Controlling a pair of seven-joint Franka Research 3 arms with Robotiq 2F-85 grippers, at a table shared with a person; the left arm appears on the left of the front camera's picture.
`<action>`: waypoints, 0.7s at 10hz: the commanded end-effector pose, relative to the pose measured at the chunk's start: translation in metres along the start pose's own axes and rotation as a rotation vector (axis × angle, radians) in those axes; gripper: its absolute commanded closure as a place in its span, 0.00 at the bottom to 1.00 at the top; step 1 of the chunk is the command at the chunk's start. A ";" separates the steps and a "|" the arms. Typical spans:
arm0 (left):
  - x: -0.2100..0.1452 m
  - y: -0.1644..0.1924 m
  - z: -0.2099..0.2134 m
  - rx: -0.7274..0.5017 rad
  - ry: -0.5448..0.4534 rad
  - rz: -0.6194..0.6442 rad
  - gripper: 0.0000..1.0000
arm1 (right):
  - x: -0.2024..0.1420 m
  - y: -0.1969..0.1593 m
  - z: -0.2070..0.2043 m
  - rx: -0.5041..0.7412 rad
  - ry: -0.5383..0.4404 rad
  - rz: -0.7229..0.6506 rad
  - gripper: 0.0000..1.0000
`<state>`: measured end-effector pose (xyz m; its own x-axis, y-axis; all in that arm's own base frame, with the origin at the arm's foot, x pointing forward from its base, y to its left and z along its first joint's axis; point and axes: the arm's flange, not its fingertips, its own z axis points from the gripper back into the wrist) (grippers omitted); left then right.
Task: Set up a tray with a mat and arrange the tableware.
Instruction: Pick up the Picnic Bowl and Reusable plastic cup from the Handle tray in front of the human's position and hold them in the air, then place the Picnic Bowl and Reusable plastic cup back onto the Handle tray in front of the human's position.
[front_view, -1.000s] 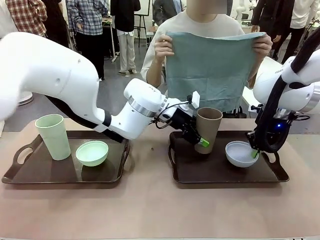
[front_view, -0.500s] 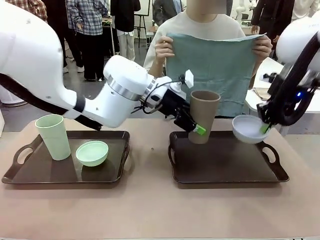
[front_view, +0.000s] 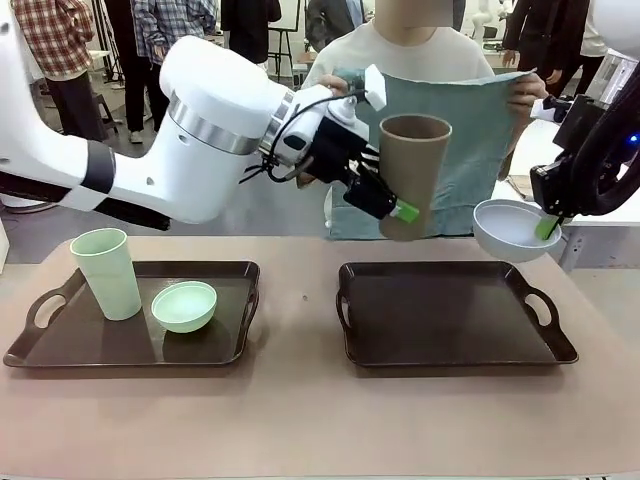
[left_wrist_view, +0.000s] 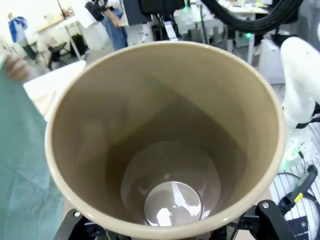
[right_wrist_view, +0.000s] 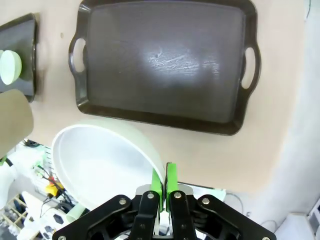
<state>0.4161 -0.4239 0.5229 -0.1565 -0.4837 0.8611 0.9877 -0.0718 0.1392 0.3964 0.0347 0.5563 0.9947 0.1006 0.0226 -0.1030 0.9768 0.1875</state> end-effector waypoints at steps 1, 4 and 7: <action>-0.008 0.004 -0.009 -0.027 0.005 0.006 0.77 | 0.001 -0.002 -0.004 0.000 0.003 -0.002 1.00; -0.008 0.004 -0.009 -0.027 0.005 0.006 0.77 | 0.001 -0.002 -0.004 0.000 0.003 -0.002 1.00; -0.008 0.004 -0.009 -0.027 0.005 0.006 0.77 | 0.001 -0.002 -0.004 0.000 0.003 -0.002 1.00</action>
<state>0.4207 -0.4281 0.5068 -0.1397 -0.4937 0.8584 0.9901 -0.0811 0.1144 0.3976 0.0344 0.5540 0.9948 0.1001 0.0172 -0.1016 0.9769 0.1879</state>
